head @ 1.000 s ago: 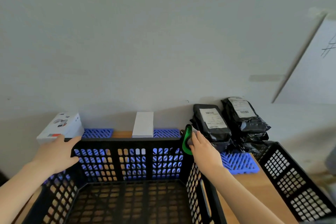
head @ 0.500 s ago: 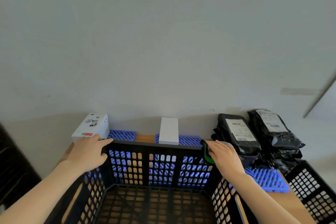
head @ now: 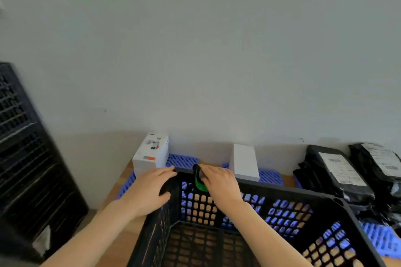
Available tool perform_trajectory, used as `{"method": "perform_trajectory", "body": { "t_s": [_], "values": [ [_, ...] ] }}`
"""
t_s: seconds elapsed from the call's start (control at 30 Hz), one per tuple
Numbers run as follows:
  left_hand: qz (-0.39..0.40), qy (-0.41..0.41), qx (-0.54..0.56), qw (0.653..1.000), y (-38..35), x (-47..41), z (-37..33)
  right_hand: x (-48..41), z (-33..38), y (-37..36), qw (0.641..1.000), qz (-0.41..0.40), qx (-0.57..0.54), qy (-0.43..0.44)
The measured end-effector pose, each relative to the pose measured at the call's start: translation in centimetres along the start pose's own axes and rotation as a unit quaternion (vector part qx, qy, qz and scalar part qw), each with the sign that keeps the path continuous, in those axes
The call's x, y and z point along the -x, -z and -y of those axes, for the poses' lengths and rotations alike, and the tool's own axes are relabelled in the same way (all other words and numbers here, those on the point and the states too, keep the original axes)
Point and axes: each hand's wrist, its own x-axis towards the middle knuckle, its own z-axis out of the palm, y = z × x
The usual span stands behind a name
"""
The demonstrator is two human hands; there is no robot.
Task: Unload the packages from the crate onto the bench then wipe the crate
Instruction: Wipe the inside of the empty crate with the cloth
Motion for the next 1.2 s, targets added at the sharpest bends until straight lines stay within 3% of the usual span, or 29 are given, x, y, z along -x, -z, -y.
{"method": "perform_trajectory", "body": {
  "t_s": [0.2,0.33,0.53,0.63,0.8,0.9,1.07,1.2],
  "values": [
    [-0.024,0.017,0.049,0.998,-0.3,4.1,3.2,-2.8,5.3,-2.9,0.997,-0.025,-0.06,0.028],
    [-0.038,0.041,0.054,0.997,0.1,4.9,3.8,-2.6,6.8,-3.5,0.997,-0.029,-0.006,0.069],
    [-0.044,0.05,0.053,0.996,0.0,4.2,3.2,-1.7,5.8,-2.5,0.976,0.025,0.065,0.208],
    [-0.033,0.056,0.056,0.996,0.1,4.1,2.8,-2.8,5.3,-1.5,0.985,0.063,0.044,0.157],
    [-0.04,0.08,0.061,0.994,-0.1,4.2,2.7,-2.6,7.5,-2.1,0.996,0.057,0.017,0.062],
    [-0.052,0.086,0.072,0.992,-0.7,4.5,2.8,-2.0,8.1,-1.4,0.989,0.093,0.033,0.109],
    [-0.074,0.09,0.065,0.991,-0.7,4.7,2.9,0.1,8.2,-1.2,0.981,0.087,-0.039,0.167],
    [-0.096,0.116,0.049,0.987,-0.6,5.6,1.4,-1.4,7.0,-0.8,0.975,0.103,0.003,0.199]
  ]
}}
